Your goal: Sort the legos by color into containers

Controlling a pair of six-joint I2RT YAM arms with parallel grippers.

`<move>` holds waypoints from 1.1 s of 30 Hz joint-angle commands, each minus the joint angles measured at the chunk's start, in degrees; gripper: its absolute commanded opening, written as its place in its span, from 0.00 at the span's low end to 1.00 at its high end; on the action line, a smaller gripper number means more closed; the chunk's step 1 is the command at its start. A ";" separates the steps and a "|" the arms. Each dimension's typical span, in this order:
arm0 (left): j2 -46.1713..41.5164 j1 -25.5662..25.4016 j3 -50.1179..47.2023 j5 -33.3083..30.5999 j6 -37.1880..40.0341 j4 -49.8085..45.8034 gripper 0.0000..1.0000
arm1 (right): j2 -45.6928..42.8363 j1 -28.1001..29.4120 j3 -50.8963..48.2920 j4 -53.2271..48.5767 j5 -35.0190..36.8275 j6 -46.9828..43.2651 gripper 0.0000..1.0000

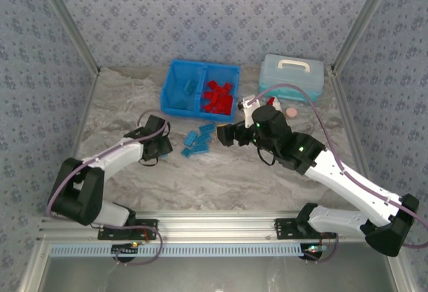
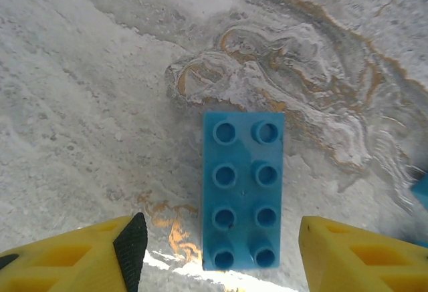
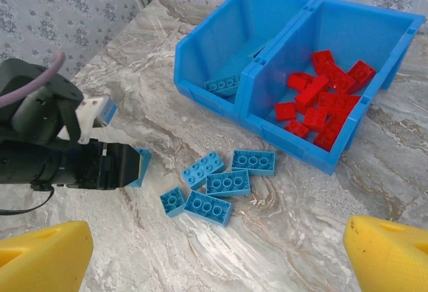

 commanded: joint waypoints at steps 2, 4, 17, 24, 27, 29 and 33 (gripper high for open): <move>3.98 -0.27 3.76 -0.62 1.69 2.18 0.57 | -0.38 -0.44 2.37 -1.31 1.70 0.70 0.99; 5.46 -0.27 4.12 -0.71 1.70 2.23 0.52 | -0.38 -0.53 2.62 -1.45 1.64 0.60 0.99; 4.93 -0.27 4.27 -1.50 1.74 0.19 0.30 | -0.56 -0.84 2.37 -1.61 1.23 0.77 0.99; -1.48 -0.27 9.65 -1.34 3.47 -4.80 0.28 | -0.73 -0.90 2.28 -1.61 1.33 0.79 0.99; -4.53 -0.27 13.21 -1.67 5.04 -6.34 0.28 | -0.69 -0.93 2.29 -1.48 1.36 0.81 0.99; -5.41 -0.27 16.29 -2.32 7.03 -6.74 0.28 | -0.74 -0.97 2.29 -1.26 1.34 0.83 0.99; -3.96 -0.27 23.73 -5.24 12.44 -6.44 0.28 | -0.65 -1.06 2.28 -1.08 1.42 0.80 0.99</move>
